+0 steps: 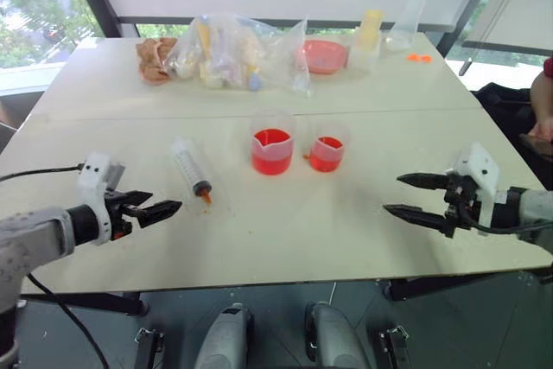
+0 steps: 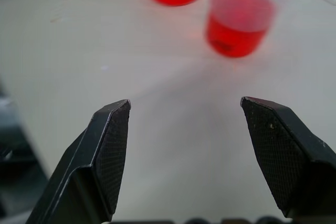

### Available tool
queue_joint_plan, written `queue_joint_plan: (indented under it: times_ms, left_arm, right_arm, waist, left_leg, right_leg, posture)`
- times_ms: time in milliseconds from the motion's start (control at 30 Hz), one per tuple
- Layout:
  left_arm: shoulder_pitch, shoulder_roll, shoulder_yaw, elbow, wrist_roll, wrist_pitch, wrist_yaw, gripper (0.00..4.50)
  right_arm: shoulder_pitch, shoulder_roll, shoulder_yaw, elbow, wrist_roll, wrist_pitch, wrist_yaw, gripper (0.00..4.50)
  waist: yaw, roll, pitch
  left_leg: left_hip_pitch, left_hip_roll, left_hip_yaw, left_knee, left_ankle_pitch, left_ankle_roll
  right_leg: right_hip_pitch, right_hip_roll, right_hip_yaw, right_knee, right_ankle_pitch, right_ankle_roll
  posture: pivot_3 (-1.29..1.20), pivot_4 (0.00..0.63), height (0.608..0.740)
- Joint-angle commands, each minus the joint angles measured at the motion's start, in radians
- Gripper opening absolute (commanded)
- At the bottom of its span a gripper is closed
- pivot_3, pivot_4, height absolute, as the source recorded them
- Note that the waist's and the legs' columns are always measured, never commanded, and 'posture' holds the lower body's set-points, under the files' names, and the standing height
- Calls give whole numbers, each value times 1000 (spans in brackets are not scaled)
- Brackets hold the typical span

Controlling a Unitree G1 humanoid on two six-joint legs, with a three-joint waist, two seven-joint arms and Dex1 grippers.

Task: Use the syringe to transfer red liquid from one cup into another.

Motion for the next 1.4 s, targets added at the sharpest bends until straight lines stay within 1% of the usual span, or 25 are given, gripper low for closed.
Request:
queue_joint_plan:
  times_ms: [33,200,333,400,500,567,600,667,767,833,900,1000,1033,1067,1100,1167,1233,1300,1333,1400]
  left_arm:
    - [2,43,-9,-3,27,-17,-21,4463]
    - [-21,24,-13,-22,7,-23,-25,4463]
    - [-40,9,-34,-15,23,-28,-6,4463]
    - [-43,5,-51,-13,54,-47,11,4463]
    - [-6,46,-138,-36,156,-83,54,4463]
    - [-17,27,-131,-21,145,-72,51,4463]
    - [-31,18,-126,-11,137,-60,52,4463]
    - [-93,2,-115,24,106,22,63,4463]
    - [-300,-67,-76,114,85,235,134,4463]
    - [-450,-105,-81,238,70,303,247,4463]
    - [-577,-142,-92,361,44,309,384,4463]
    - [-672,-169,-123,477,-62,309,551,4463]
    - [-712,-215,-97,534,-97,309,652,4463]
    - [-751,-277,-61,590,-106,309,770,4463]
    - [-780,-318,-33,636,-123,309,869,4463]
    - [-828,-426,42,696,-122,309,1056,4463]
    - [-854,-505,95,716,-103,309,1190,4463]
    - [-881,-576,154,735,-47,309,1289,4463]
    - [-900,-616,196,735,21,309,1327,4463]
    - [-927,-657,242,753,110,304,1357,4463]
  right_arm:
    - [-21,-9,0,-40,30,8,14,3514]
    - [-35,13,28,-50,21,1,-14,3514]
    - [-46,26,47,-46,16,-4,-25,3514]
    - [-49,31,57,-46,10,-7,-30,3514]
    - [-61,39,68,-47,5,-8,-42,3514]
    - [-70,45,75,-46,1,-11,-52,3514]
    - [-74,46,79,-45,0,-12,-55,3514]
    - [-77,45,84,-44,-4,-13,-58,3514]
    - [-81,39,91,-43,-15,-27,-52,3514]
    - [-106,35,97,-45,-13,-37,-43,3514]
    - [-151,31,113,-52,-12,-51,-31,3514]
    - [-207,20,143,-60,-29,-83,-4,3514]
    - [-233,17,154,-63,-28,-93,9,3514]
    - [-269,15,170,-64,-30,-104,22,3514]
    - [-298,15,184,-66,-33,-111,29,3514]
    - [-357,17,211,-60,-42,-132,49,3514]
    - [-401,23,238,-57,-54,-148,61,3514]
    - [-441,33,263,-65,-59,-161,68,3514]
    - [-461,38,268,-77,-52,-167,75,3514]
    - [-488,46,275,-101,-28,-160,81,3514]
  waist:
    - [0,0,0]
    - [8,0,0]
    - [14,0,0]
    - [13,0,0]
    - [10,0,0]
    - [10,0,0]
    - [11,0,0]
    - [14,0,0]
    - [19,-1,1]
    - [15,-3,1]
    - [11,-3,1]
    - [-1,-3,1]
    - [-5,-3,1]
    - [-5,-3,1]
    - [-4,-3,1]
    - [0,-4,1]
    - [5,-4,2]
    - [7,-5,2]
    - [8,-5,2]
    - [13,-5,2]
  left_leg:
    - [0,0,0,0,0,0]
    - [-1,2,0,0,0,0]
    - [-2,2,0,0,0,0]
    - [-2,2,0,0,0,0]
    - [-2,2,0,0,0,0]
    - [-2,2,1,0,0,0]
    - [-2,2,1,0,0,0]
    - [-2,2,0,0,0,0]
    - [-3,0,0,1,0,0]
    - [-3,-3,0,2,0,0]
    - [-3,-3,-1,2,0,0]
    - [-1,-3,-2,1,0,0]
    - [-1,-3,-2,0,0,0]
    - [-1,-3,-3,0,0,0]
    - [0,-3,-3,0,0,0]
    - [-1,-3,-4,1,1,-1]
    - [-1,-4,-4,1,1,-1]
    - [-2,-4,-3,1,1,-2]
    - [-2,-4,-3,1,1,-2]
    - [-3,-5,-3,1,1,-2]
  right_leg:
    - [0,0,0,0,0,0]
    - [-1,-1,0,-1,0,-1]
    - [-1,-1,0,-1,0,-1]
    - [-1,-1,0,-2,0,-1]
    - [-1,-1,0,-2,0,-1]
    - [-2,-1,0,-2,0,-1]
    - [-2,-1,0,-2,0,-1]
    - [-2,-1,0,-2,0,-1]
    - [-1,-1,-1,-2,0,0]
    - [0,-1,-2,-1,0,1]
    - [0,-1,-2,0,2,4]
    - [0,-1,-1,1,2,5]
    - [0,-1,-1,1,2,5]
    - [-1,-1,-1,1,2,6]
    - [0,-2,-1,2,2,6]
    - [-1,-2,-1,2,3,6]
    - [-1,-2,-1,2,3,7]
    - [-2,-2,-1,2,3,7]
    - [-2,-2,-1,2,4,7]
    - [-2,-2,-1,2,4,7]
  posture:
    - [0,150,740]
    - [0,150,740]
    - [0,150,740]
    - [0,150,740]
    - [0,150,740]
    - [0,150,740]
    - [0,150,740]
    - [0,150,740]
    - [0,150,740]
    - [0,150,740]
    - [0,150,740]
    - [0,150,740]
    - [0,150,740]
    - [0,150,740]
    - [0,150,740]
    - [0,150,740]
    - [0,150,740]
    - [0,150,740]
    - [0,150,740]
    - [0,150,740]
